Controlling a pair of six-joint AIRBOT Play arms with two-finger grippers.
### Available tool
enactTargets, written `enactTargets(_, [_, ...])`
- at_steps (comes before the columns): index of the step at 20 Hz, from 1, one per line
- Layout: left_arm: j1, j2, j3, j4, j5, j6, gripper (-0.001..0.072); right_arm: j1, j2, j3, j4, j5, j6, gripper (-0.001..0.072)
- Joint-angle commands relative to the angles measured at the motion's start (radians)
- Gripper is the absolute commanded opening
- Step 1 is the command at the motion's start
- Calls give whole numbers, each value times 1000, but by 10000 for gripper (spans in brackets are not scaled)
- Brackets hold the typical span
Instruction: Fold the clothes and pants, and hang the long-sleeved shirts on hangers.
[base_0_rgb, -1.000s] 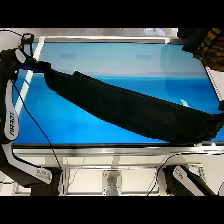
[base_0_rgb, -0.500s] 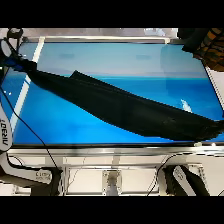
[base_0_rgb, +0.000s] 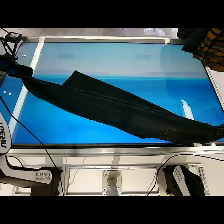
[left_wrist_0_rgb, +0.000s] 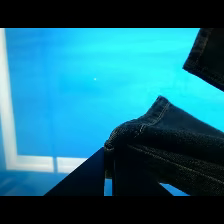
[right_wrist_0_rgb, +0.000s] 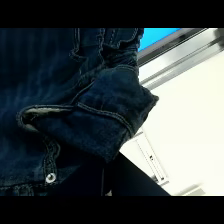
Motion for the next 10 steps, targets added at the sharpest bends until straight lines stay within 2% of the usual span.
enactTargets(1, [-6,-46,1,-45,26,13,33,0,6,-114,9,5,-28,24])
enactTargets(3, [-9,-97,1,-51,41,33,33,0,6,-256,-16,-4,-44,25])
enactTargets(6, [-23,-163,1,-52,132,34,33,0,6,-405,-77,-118,-40,25])
enactTargets(10, [-81,-207,2,-52,332,34,33,0,6,-443,-81,-361,68,26])
